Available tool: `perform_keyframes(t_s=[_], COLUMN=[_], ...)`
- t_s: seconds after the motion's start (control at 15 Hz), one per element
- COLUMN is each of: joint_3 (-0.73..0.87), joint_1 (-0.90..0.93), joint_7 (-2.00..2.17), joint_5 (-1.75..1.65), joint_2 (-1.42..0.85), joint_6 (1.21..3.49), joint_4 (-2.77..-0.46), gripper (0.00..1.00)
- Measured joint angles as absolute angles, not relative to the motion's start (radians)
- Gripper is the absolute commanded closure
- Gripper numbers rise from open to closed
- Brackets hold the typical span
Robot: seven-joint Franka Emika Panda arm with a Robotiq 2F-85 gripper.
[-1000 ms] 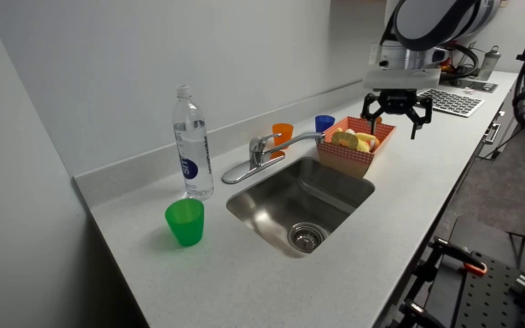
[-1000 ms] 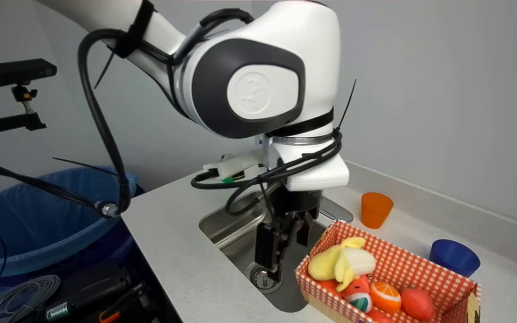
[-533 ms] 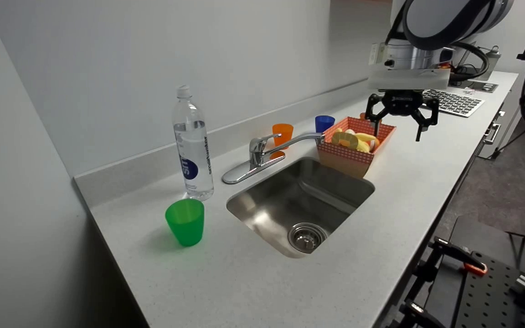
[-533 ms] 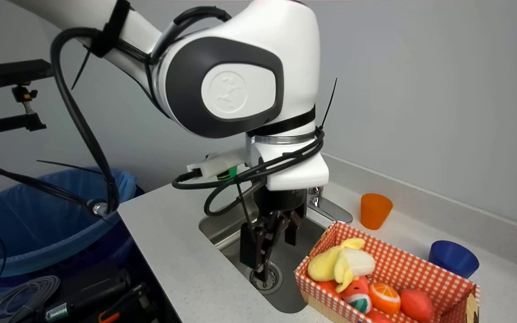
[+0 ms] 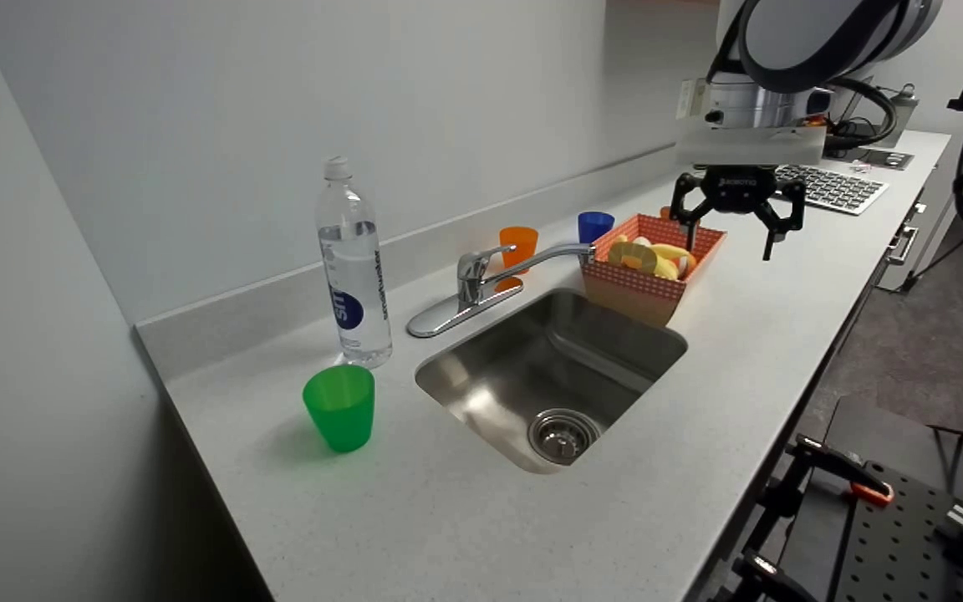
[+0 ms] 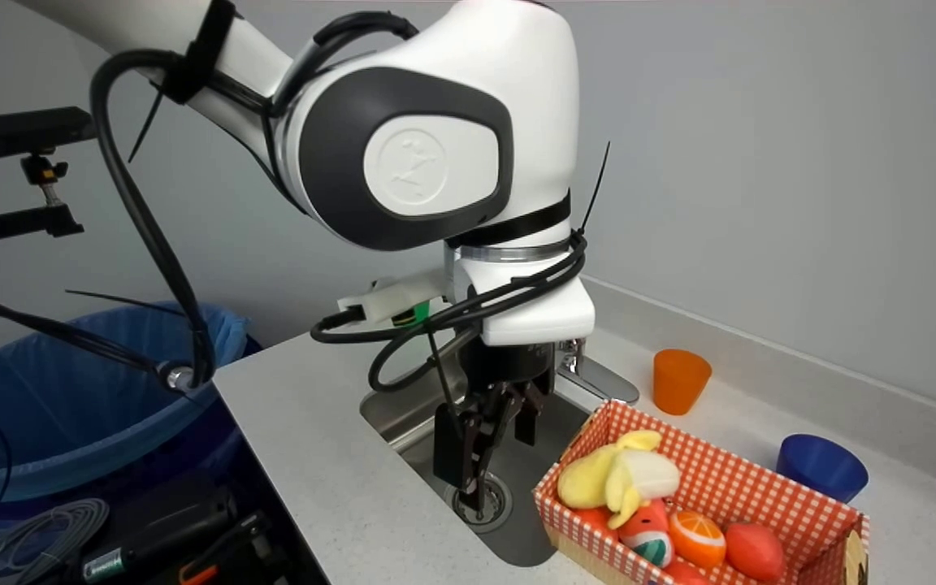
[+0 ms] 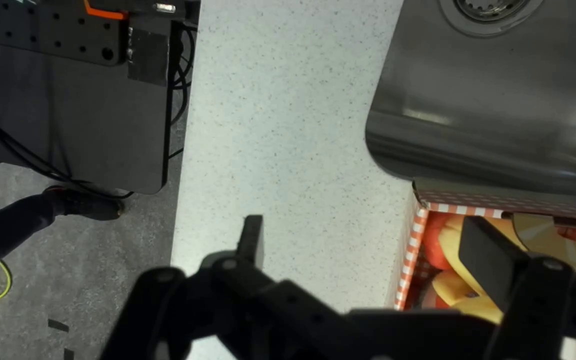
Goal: Move the basket forward.
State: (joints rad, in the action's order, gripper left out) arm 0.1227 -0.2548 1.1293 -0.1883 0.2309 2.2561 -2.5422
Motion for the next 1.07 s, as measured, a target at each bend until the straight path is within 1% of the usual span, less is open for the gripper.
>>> perform_keyframes(t_s=[0.47, 1.07], joint_3=[0.122, 0.132], joint_1=[-0.255, -0.255], joint_7=[1.027, 0.700], joint_5=[-0.189, -0.256], joint_2=[0.200, 0.108], joint_6=[2.256, 2.232], joint_4=[-2.526, -2.427], gripper=[0.00, 0.00])
